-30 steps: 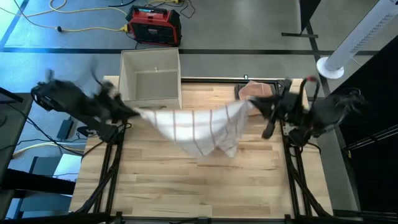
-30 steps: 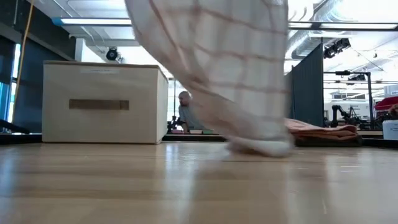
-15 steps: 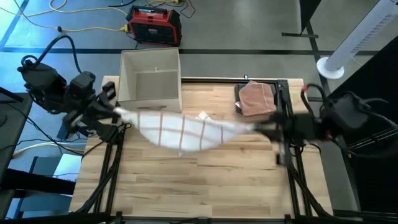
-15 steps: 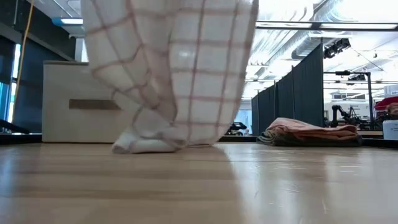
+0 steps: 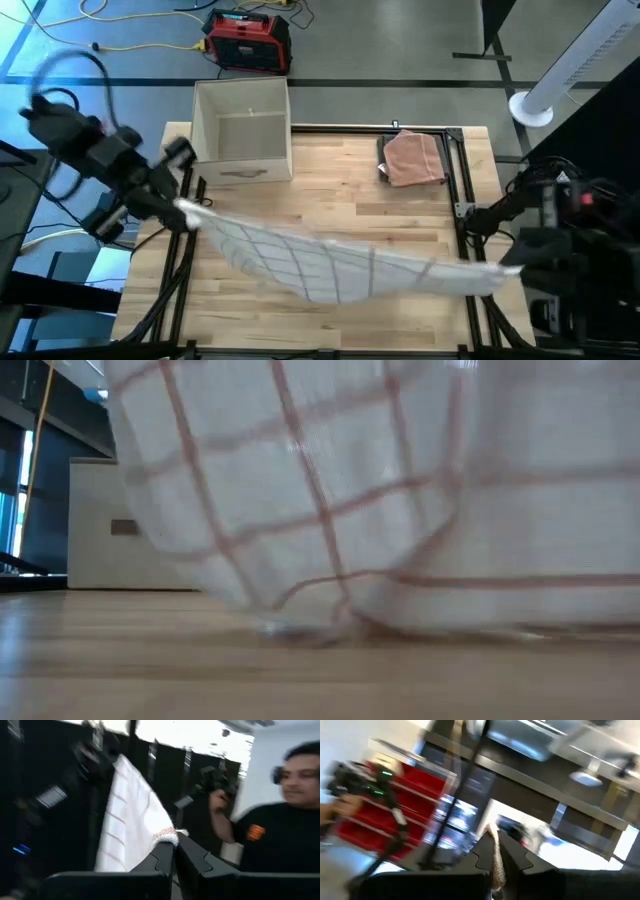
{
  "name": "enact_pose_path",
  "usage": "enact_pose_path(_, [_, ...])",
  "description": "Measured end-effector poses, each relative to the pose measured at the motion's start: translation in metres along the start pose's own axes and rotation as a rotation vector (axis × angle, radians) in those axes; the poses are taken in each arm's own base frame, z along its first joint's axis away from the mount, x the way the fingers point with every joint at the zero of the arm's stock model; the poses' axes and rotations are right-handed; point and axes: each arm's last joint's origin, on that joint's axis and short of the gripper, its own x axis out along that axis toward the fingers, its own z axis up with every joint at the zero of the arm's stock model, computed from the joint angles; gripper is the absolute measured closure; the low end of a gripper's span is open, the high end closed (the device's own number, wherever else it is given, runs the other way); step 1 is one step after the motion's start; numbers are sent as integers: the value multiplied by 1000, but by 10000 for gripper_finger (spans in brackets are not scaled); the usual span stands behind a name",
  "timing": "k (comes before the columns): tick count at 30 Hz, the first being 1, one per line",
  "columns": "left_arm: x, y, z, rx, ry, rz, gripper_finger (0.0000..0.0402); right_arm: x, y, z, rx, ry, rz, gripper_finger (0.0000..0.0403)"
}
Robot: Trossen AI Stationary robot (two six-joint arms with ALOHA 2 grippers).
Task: Fold towel
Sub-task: Fold the white square towel
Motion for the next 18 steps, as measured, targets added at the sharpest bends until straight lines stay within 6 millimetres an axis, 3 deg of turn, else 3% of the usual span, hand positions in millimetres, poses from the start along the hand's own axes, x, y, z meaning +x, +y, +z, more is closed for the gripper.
enact_pose_path(2, [-6,2,7,48,-19,77,401,-4,-7,2,16,50,-77,403])
enact_pose_path(9, [-13,17,3,133,69,379,401,-17,-36,-2,51,314,-327,403])
enact_pose_path(18, [-12,46,-26,175,311,677,401,-47,-74,-51,117,503,-544,403])
